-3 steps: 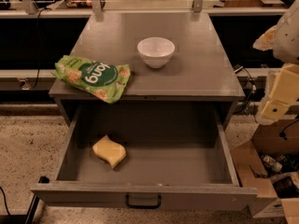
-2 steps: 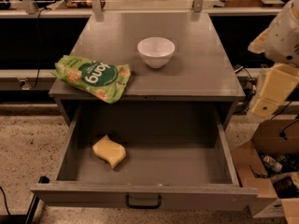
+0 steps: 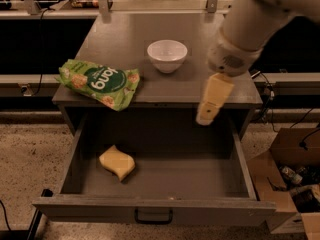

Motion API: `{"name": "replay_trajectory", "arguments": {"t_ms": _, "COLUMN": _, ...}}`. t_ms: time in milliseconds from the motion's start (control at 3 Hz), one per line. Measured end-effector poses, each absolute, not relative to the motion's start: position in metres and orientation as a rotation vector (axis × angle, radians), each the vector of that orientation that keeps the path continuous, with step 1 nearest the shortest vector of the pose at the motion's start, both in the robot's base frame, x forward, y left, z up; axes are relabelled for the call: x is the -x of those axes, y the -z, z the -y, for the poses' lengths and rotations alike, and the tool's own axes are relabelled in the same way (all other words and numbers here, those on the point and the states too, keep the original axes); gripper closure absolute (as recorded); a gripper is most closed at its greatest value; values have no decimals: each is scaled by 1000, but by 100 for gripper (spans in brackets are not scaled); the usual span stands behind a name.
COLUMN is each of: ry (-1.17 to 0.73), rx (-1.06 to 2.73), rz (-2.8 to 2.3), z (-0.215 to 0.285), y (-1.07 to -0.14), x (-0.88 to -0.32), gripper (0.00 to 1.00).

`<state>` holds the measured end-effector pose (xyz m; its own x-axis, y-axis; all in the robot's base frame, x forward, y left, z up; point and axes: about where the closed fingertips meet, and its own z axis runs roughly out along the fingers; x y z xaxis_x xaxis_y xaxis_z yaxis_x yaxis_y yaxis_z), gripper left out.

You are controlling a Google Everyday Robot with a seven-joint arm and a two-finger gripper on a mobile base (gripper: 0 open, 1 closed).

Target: Pick sponge from top drawer and place on counter

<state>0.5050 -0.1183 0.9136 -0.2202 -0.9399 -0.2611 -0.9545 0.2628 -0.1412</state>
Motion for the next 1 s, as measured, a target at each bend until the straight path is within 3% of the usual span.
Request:
{"name": "replay_trajectory", "arguments": {"t_ms": 667, "ry": -97, "rx": 1774, "rz": -2206, "z": 109, "y": -911, "x": -510, "gripper": 0}}
{"name": "replay_trajectory", "arguments": {"t_ms": 1000, "ry": -157, "rx": 1843, "rz": -2066, "z": 83, "y": -910, "x": -479, "gripper": 0}}
